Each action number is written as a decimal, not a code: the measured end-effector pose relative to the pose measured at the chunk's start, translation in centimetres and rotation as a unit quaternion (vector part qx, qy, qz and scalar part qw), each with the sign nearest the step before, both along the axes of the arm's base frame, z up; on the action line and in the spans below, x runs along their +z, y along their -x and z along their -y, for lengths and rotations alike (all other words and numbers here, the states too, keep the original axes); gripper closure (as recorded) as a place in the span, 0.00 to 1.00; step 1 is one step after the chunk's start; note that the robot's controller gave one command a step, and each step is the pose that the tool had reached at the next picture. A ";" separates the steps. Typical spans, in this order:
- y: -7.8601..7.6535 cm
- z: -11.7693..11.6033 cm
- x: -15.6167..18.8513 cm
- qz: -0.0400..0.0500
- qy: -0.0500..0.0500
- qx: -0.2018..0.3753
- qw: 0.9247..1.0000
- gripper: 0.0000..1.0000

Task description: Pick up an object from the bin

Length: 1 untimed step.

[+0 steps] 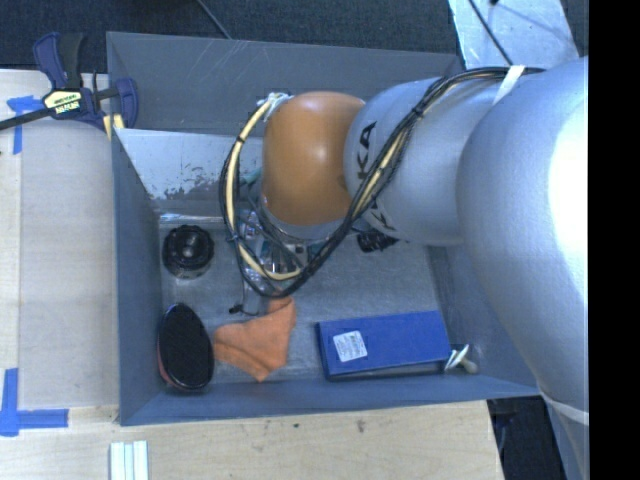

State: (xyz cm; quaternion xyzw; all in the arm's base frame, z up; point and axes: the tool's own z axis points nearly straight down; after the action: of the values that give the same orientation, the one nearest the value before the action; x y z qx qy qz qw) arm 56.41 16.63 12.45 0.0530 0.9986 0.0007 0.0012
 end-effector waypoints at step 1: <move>2.5 1.1 -1.5 0.002 0.000 0.002 1.000 0.00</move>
Offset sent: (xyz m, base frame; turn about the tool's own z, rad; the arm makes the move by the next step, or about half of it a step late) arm -0.0262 -0.0231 -0.0545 -0.0618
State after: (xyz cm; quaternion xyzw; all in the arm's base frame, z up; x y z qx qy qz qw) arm 53.88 15.54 10.94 0.0505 0.9987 0.0007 0.0028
